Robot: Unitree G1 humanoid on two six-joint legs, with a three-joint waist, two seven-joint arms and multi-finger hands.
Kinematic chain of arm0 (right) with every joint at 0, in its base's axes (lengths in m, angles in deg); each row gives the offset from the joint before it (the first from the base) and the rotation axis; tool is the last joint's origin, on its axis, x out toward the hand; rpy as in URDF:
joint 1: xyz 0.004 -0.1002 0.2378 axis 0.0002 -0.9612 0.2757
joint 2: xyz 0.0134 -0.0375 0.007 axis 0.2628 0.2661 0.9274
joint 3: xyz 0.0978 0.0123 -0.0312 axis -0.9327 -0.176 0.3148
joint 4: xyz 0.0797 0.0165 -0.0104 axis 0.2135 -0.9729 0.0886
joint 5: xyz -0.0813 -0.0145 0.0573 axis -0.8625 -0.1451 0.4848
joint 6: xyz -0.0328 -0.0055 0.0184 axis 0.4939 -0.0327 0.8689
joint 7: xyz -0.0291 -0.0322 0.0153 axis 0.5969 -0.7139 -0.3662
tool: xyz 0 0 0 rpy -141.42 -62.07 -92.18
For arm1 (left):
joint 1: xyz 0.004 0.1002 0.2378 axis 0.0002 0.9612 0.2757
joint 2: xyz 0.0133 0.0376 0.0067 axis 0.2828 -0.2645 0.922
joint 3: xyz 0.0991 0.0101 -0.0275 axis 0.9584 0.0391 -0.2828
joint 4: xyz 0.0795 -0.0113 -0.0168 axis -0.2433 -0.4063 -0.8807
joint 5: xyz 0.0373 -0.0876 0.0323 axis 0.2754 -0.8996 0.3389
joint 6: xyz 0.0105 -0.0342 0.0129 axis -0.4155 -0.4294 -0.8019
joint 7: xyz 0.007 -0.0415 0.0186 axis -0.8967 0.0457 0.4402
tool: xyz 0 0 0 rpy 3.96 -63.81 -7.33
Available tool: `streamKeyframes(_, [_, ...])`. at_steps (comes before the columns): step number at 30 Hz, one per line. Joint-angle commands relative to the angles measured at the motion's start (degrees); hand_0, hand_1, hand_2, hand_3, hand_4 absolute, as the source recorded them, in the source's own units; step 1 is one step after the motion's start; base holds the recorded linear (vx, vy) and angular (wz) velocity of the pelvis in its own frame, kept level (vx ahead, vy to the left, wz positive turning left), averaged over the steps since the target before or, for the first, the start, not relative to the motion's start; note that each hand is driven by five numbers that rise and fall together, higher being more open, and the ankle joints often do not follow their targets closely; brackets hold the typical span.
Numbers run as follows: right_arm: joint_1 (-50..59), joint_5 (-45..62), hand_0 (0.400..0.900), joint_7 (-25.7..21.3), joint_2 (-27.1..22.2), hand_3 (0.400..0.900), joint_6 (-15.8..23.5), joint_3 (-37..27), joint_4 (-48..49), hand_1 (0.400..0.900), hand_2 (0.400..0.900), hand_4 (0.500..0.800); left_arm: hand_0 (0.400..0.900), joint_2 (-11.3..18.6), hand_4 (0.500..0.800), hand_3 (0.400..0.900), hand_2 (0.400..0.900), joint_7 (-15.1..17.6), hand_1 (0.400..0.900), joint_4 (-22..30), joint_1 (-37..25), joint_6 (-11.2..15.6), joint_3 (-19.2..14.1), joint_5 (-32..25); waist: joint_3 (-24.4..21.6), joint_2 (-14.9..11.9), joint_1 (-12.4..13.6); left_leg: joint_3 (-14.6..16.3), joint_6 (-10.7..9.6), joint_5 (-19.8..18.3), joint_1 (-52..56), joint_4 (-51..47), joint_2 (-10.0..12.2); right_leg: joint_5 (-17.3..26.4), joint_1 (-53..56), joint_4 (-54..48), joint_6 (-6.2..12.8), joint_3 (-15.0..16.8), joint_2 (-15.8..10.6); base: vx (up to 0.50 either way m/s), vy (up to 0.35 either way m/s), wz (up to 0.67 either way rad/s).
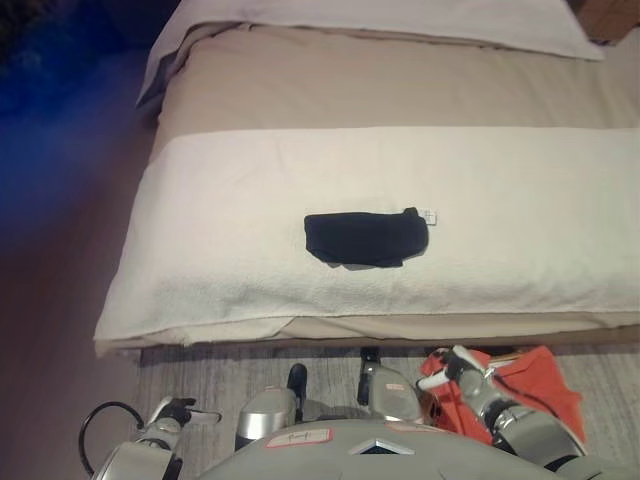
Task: Put the clothes on the bed into the basket.
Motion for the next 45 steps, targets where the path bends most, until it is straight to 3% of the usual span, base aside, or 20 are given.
streamKeyframes(1, [12.77, -3.10, 0.900, -3.04, -10.64, 0.900, 1.45, 4.23, 5.05, 0.900, 0.900, 0.800, 0.900, 1.82, 0.800, 0.900, 0.900, 0.53, 0.900, -1.50, 0.00, 0.15, -0.15, 1.63, -0.15, 1.73, 1.05, -0.08, -4.72, 1.04, -1.70, 0.19, 1.77, 4.12, 0.59, 0.78, -0.31, -0.80, 0.85, 0.07, -0.078, 0.10])
streamKeyframes(4, [20.55, -3.33, 0.900, -3.16, -12.03, 0.900, 1.79, 8.00, 6.92, 0.900, 0.900, 0.800, 0.900, 2.13, 0.800, 0.900, 0.900, 0.59, 0.900, -1.60, -0.81, 0.10, 1.28, 1.19, 0.59, 2.55, 1.64, -0.32, -5.05, 1.91, -3.56, -0.08, 2.53, 3.14, -1.39, 2.66, -0.80, -0.87, 0.99, 0.00, -0.040, 0.10])
streamKeyframes(5, [23.24, -4.03, 0.900, -4.03, -11.64, 0.900, 1.48, 9.60, 7.52, 0.900, 0.900, 0.800, 0.900, -0.93, 0.800, 0.900, 0.900, 2.60, 0.900, -0.72, -1.13, -0.12, 2.30, 0.46, 1.20, 2.54, 1.98, -0.72, -5.07, 2.24, -4.32, -0.11, 2.63, 2.89, -2.22, 3.24, -1.05, -0.99, 0.95, -0.03, -0.038, 0.25])
streamKeyframes(7, [27.73, -5.08, 0.900, -4.76, -11.76, 0.900, 1.44, 12.04, 8.60, 0.900, 0.900, 0.800, 0.900, -3.18, 0.800, 0.900, 0.900, 3.22, 0.900, -0.31, -1.12, -0.41, 3.55, -0.35, 2.17, 2.73, 2.36, -1.50, -5.19, 2.86, -5.93, -0.16, 2.78, 2.63, -3.62, 3.99, -1.24, -1.39, 0.72, -0.06, -0.036, 0.25])
streamKeyframes(11, [38.09, -7.87, 0.900, -6.28, -10.81, 0.900, 0.13, 16.64, 5.82, 0.900, 0.900, 0.800, 0.900, -5.60, 0.800, 0.900, 0.900, 4.58, 0.900, -0.46, -1.65, -0.81, 6.01, -2.32, 4.02, 2.69, 3.78, -2.88, -5.60, 4.23, -9.25, -0.16, 2.98, 2.72, -5.54, 4.35, -1.28, -2.67, 0.22, -0.05, -0.037, 0.23])
streamKeyframes(16, [47.40, -8.62, 0.900, -7.57, -10.46, 0.900, -1.16, 19.34, 0.30, 0.900, 0.900, 0.800, 0.900, -5.65, 0.800, 0.900, 0.900, 5.85, 0.900, -0.55, -2.74, -0.93, 7.37, -4.56, 6.46, 3.04, 5.64, -4.51, -6.28, 5.85, -13.28, -0.16, 2.63, 3.38, -7.59, 3.82, -1.19, -4.05, -0.10, -0.04, -0.020, 0.26])
streamKeyframes(26, [50.50, -4.93, 0.900, -8.30, -8.01, 0.900, -1.85, 19.15, -1.97, 0.900, 0.900, 0.800, 0.900, -6.64, 0.800, 0.900, 0.900, 6.86, 0.900, 0.88, -2.24, -0.86, 9.25, -5.91, 10.75, 4.01, 8.66, -7.16, -6.33, 7.41, -17.56, -0.16, 1.96, 3.36, -9.94, 4.29, -1.40, -5.95, -0.57, -0.01, -0.002, 0.16])
streamKeyframes(36, [52.62, -0.84, 0.900, -7.36, -9.27, 0.900, -1.76, 17.74, -2.41, 0.900, 0.900, 0.800, 0.900, -4.03, 0.800, 0.900, 0.900, 6.34, 0.900, 3.86, -3.00, -0.43, 9.49, -7.83, 15.90, 6.64, 10.92, -9.46, -6.62, 9.35, -21.51, -0.16, 1.76, 1.60, -14.29, 8.52, -1.62, -7.54, -1.87, -0.05, 0.016, 0.15])
streamKeyframes(45, [60.38, 1.79, 0.900, -7.81, -12.51, 0.900, -1.81, 18.65, -4.16, 0.900, 0.900, 0.800, 0.900, -2.71, 0.800, 0.900, 0.900, 6.21, 0.900, 5.03, -2.97, -0.13, 9.92, -9.42, 19.51, 8.13, 12.40, -10.09, -7.10, 11.01, -27.32, 0.63, 1.49, 2.70, -19.36, 8.81, -1.55, -7.96, -2.09, -0.08, -0.006, 0.08])
